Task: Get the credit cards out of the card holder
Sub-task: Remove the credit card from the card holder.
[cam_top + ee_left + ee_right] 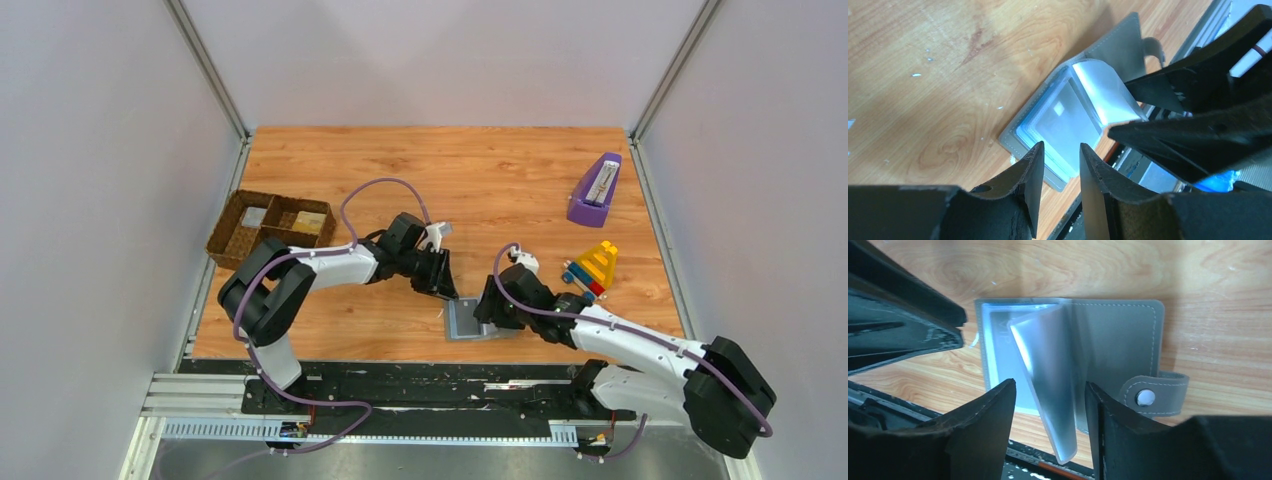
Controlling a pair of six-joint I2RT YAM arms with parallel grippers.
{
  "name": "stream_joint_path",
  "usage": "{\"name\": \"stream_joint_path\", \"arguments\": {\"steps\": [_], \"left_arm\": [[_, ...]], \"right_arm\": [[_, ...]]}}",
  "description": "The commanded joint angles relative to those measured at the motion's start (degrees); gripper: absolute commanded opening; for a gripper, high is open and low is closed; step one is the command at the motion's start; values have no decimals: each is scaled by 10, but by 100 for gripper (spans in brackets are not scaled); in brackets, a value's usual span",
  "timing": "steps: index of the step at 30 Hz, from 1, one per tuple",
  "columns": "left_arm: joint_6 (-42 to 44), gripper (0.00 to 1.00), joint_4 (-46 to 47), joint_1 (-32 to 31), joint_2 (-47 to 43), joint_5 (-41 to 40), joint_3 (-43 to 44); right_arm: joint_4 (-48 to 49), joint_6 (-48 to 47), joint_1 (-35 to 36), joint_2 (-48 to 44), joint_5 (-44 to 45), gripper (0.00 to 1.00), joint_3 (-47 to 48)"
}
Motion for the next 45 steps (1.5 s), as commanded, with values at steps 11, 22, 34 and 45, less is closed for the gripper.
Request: {"name": "stream_joint_path", "arguments": {"steps": [11,22,34,45], "left_arm": [[3,39,-17,14,-50,-61,-18],[2,37,-52,74,-124,-84,-69],[6,37,-52,74,-142,-74,-82],[9,37,-53,74,-129,-69,-85]], "right_arm": [[-120,23,57,59,31,45,209],[-43,21,105,213,4,44,229],[-92,47,105,254,72,57,219],[-122,39,106,218,112,63,209]]}}
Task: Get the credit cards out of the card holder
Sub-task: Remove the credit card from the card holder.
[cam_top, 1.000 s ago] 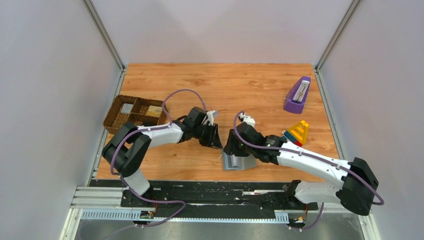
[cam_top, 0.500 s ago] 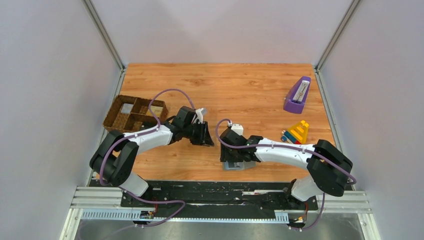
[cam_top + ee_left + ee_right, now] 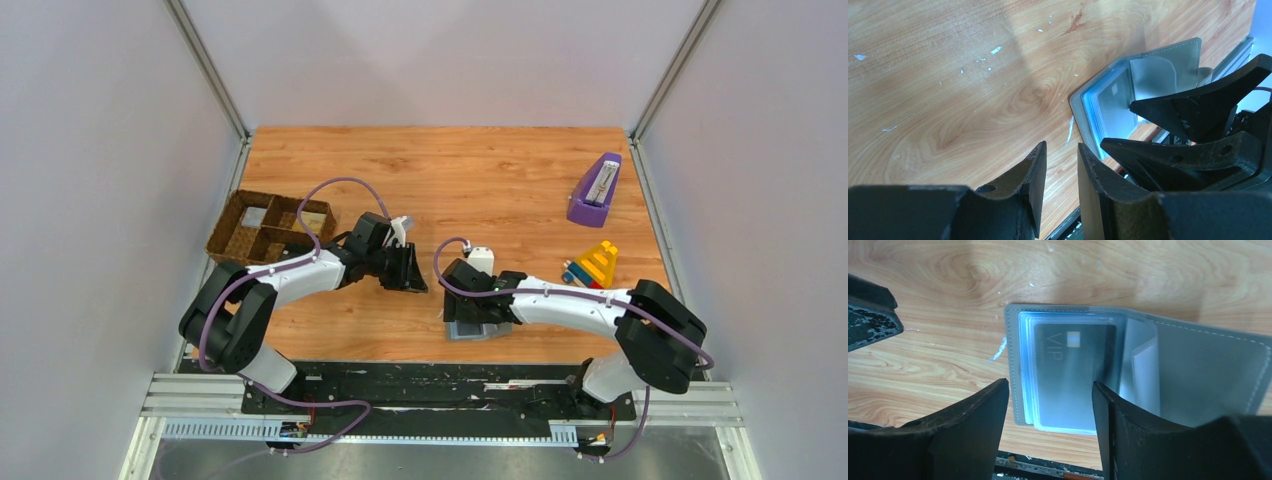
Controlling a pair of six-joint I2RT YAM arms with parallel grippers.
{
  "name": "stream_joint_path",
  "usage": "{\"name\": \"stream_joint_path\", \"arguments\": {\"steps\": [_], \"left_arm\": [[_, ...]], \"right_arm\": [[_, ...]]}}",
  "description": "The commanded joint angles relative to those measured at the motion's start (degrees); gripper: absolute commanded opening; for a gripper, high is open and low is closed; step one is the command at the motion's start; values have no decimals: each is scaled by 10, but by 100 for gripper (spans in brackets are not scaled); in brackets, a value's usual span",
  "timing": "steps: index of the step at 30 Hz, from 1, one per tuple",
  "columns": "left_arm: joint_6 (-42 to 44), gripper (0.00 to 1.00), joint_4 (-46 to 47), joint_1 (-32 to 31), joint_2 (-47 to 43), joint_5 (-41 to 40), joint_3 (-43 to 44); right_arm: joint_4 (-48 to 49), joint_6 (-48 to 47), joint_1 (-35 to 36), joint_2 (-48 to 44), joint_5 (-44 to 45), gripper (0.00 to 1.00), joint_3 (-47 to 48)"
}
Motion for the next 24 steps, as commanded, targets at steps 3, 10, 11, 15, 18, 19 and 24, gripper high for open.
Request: {"name": "stream_joint_path", "arguments": {"steps": [3,10,11,15,18,19,24], "left_arm": [[10,37,1,-1,-6,5,-2],[5,36,7,-1,-2,9,0],[5,36,6,-1,-1,9,0],[7,36,3,-1,3,8,-1],[7,36,4,-1,6,8,-1],[7,36,6,-1,8,9,-1],[5,35,8,-1,10,13,0]], "right_arm": [[-20,1,-1,-29,37,64,-10],[-8,1,-1,-17,27,64,-17],[-6,1,-1,-18,26,65,-20],[8,-4,0,-21,20,65,-28],[16,-9,-1,-24,14,67,-32],[18,-10,0,-25,13,68,-33],[22,-17,-1,-23,12,70,-34]]}}
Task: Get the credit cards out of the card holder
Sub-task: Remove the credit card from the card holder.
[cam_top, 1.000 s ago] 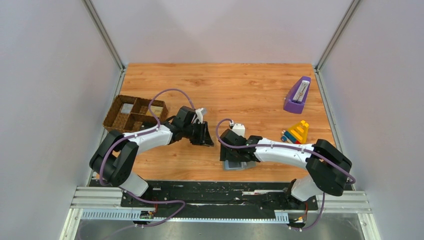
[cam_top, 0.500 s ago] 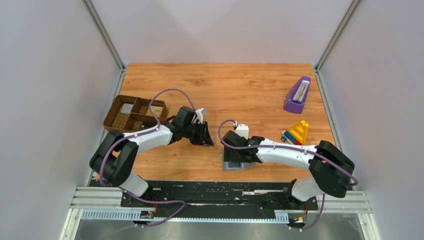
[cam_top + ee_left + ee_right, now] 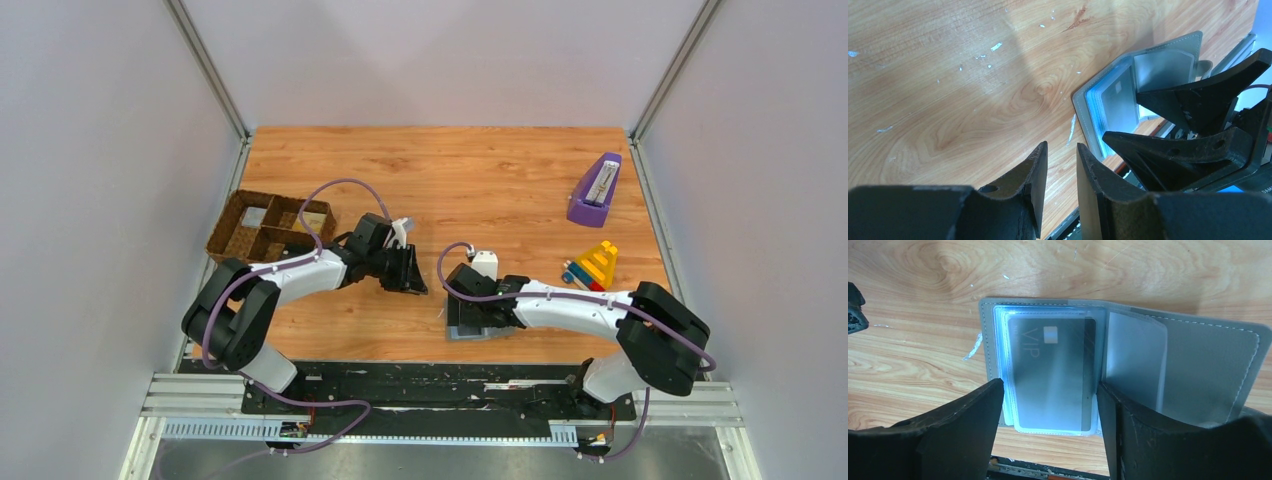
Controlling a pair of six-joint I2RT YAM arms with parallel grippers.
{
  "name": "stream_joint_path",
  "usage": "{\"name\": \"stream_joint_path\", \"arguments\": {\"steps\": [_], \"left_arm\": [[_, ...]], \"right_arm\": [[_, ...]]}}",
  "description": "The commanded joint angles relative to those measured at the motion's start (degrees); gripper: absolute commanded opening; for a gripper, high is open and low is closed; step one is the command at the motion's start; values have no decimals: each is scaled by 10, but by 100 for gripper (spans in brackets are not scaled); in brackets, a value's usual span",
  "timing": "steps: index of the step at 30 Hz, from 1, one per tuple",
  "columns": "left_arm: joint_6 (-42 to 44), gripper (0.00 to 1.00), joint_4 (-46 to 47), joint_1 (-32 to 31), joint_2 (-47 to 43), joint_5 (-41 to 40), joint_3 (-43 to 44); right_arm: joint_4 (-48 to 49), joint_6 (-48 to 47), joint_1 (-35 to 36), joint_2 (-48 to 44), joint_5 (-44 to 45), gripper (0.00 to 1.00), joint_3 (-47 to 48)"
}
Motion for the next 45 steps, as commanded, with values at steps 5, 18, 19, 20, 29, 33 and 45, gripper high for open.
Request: {"name": "stream_joint_path", "arguments": {"steps": [5,18,19,20,29,33,45], "left_arm": [[4,35,8,-1,2,6,0],[3,34,7,-2,3,8,4],[3,34,6,-1,3,9,4],[4,34,6,-1,3,8,5],[4,34,4,-2,1,9,5],[7,34,0,-1,-2,8,6],[6,34,7,-2,1,21,6]], "right_arm": [[21,-3,-1,-4,4,65,-9],[39,-2,-2,-23,-1,51,-20],[39,-3,-3,-23,-2,53,-20],[38,-4,-3,-23,-3,57,-19],[35,-14,-3,0,-5,68,1],[29,-10,-2,18,1,63,4],[48,-7,-2,-14,-12,53,-8]]}}
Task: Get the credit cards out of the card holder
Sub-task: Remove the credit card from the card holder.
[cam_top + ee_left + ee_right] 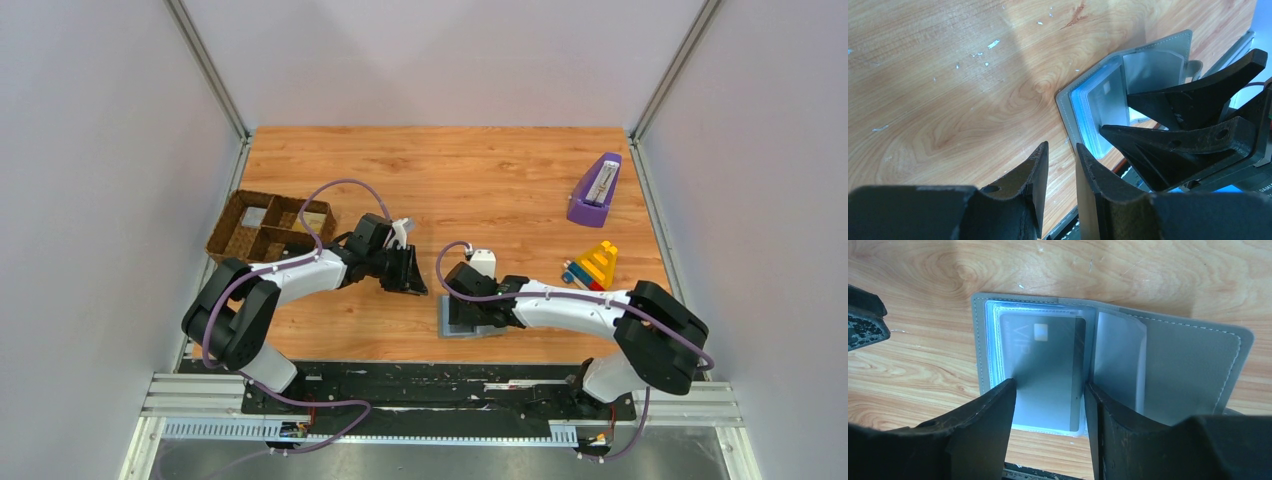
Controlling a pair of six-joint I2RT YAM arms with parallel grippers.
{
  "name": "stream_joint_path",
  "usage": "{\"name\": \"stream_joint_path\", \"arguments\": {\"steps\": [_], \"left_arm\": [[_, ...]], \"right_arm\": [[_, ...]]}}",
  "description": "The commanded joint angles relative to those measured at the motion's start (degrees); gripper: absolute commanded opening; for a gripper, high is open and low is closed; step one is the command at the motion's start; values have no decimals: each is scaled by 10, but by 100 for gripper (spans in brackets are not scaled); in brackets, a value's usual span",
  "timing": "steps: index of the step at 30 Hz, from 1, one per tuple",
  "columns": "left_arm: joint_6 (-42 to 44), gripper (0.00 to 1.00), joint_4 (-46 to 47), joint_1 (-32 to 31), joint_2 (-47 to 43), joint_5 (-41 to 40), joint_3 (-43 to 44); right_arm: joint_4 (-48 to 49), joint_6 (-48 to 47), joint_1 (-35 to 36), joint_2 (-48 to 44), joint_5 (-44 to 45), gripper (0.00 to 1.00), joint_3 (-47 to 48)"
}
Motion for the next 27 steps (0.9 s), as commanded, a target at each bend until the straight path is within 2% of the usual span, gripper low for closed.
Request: {"name": "stream_joint_path", "arguments": {"steps": [1,5,8,11,16,27], "left_arm": [[5,34,10,-5,-2,18,6],[6,34,7,-16,2,17,11],[3,34,9,-19,2,14,11],[2,34,9,-19,0,12,10],[4,34,4,-19,-6,10,10],[4,34,5,-19,-19,8,5]], "right_arm": [[20,1,1,-21,-8,53,-7],[21,3,0,-19,-7,54,-7],[14,1,0,-15,-7,63,3],[8,1,1,-4,-2,65,10],[-3,9,3,23,0,65,17],[-16,16,14,34,17,57,25]]}}
